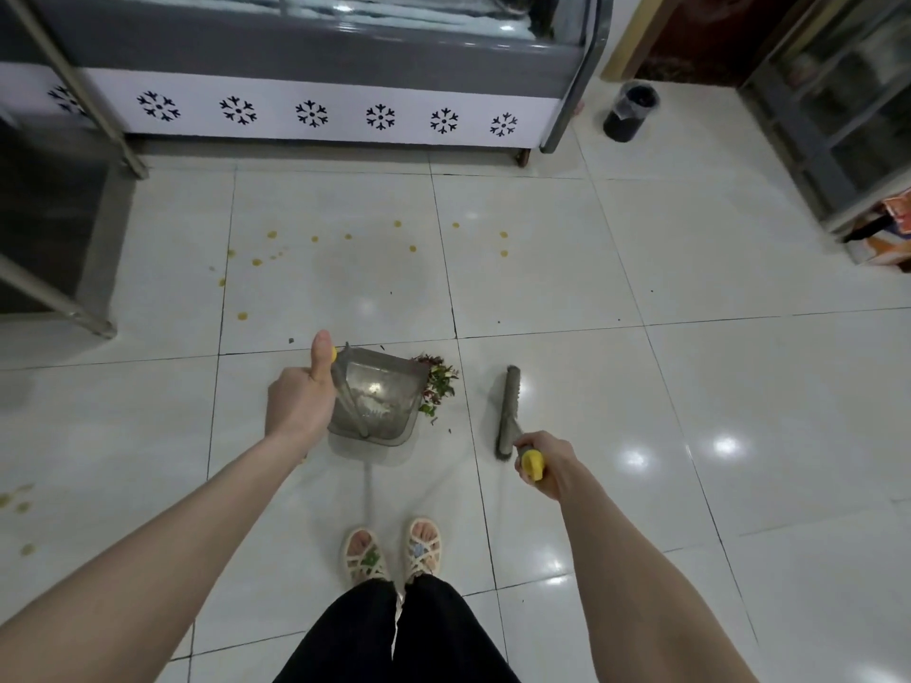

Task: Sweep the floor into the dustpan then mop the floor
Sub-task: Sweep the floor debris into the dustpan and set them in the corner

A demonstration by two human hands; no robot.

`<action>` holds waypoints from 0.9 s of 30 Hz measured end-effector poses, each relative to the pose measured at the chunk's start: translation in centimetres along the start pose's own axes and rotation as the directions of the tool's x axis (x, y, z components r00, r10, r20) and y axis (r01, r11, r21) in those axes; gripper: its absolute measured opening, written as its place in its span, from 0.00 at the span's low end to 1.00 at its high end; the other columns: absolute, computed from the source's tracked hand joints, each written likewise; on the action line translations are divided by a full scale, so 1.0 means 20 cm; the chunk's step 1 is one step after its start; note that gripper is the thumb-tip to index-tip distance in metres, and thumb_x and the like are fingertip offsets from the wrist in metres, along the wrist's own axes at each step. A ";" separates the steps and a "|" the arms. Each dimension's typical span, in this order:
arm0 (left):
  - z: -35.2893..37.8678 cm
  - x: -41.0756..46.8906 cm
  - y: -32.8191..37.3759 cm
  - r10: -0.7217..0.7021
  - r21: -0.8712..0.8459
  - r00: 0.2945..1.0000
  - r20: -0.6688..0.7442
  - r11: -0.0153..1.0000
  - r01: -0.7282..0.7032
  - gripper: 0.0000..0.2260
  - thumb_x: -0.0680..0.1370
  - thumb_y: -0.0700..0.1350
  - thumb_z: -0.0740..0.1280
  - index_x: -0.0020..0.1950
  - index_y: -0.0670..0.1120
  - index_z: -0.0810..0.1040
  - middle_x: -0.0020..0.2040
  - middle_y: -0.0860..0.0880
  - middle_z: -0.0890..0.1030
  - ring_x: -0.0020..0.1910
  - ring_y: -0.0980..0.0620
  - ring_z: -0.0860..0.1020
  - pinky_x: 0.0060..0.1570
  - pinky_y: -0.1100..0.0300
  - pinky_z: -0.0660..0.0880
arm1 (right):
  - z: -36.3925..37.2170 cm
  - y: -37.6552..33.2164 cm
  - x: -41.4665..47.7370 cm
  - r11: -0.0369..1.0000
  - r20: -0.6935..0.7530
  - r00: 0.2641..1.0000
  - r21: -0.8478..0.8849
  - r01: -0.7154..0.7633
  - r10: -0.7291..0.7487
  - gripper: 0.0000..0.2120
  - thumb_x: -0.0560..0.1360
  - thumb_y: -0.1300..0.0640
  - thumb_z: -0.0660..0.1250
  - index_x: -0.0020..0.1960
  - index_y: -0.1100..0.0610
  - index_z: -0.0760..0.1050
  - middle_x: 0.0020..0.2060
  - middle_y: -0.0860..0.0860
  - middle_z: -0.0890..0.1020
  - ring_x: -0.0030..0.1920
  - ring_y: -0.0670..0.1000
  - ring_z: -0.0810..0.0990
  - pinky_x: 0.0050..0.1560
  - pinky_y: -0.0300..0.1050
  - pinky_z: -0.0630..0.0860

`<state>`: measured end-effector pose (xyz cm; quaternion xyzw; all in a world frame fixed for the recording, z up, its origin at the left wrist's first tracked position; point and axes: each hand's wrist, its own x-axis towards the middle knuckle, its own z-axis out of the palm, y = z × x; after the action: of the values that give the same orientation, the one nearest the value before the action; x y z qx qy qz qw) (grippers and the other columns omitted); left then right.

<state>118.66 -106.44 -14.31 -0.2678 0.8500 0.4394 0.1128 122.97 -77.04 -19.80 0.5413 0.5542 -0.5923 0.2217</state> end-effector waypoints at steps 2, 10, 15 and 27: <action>-0.02 0.00 -0.03 0.004 -0.008 1.000 -0.003 1.000 -0.004 0.38 0.70 0.76 0.42 0.28 0.43 0.68 0.25 0.45 0.72 0.26 0.45 0.72 0.29 0.58 0.68 | 0.09 0.02 0.01 1.000 0.030 0.999 0.015 -0.012 0.012 0.08 0.69 0.71 0.67 0.47 0.67 0.72 0.34 0.59 0.74 0.27 0.54 0.72 0.20 0.37 0.70; -0.10 0.05 -0.08 -0.018 -0.028 0.999 0.027 0.999 0.019 0.38 0.68 0.77 0.43 0.32 0.42 0.68 0.27 0.44 0.70 0.26 0.47 0.69 0.31 0.55 0.69 | 0.42 0.03 -0.05 1.000 0.146 0.989 0.028 0.008 -0.012 0.04 0.71 0.70 0.66 0.44 0.67 0.73 0.34 0.59 0.74 0.26 0.53 0.72 0.19 0.36 0.69; -0.15 0.09 -0.06 -0.047 -0.040 0.998 0.030 0.998 0.048 0.37 0.71 0.75 0.44 0.33 0.42 0.68 0.28 0.44 0.71 0.26 0.47 0.69 0.32 0.56 0.69 | 0.42 -0.10 -0.09 0.999 0.161 0.987 0.034 0.026 -0.031 0.03 0.70 0.70 0.66 0.41 0.66 0.73 0.32 0.57 0.71 0.21 0.51 0.71 0.20 0.35 0.69; -0.08 0.24 0.24 -0.020 -0.023 1.000 -0.014 1.000 0.019 0.36 0.75 0.71 0.44 0.28 0.41 0.67 0.28 0.42 0.73 0.29 0.44 0.74 0.31 0.56 0.67 | 0.26 -0.51 -0.05 0.994 0.170 0.982 -0.066 0.092 -0.079 0.03 0.71 0.67 0.67 0.44 0.65 0.73 0.33 0.57 0.74 0.19 0.49 0.73 0.20 0.35 0.72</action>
<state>112.17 -107.28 -12.10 -0.2805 0.8431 0.4460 0.1078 112.51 -79.16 -15.73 0.4570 0.5777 -0.6238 0.2614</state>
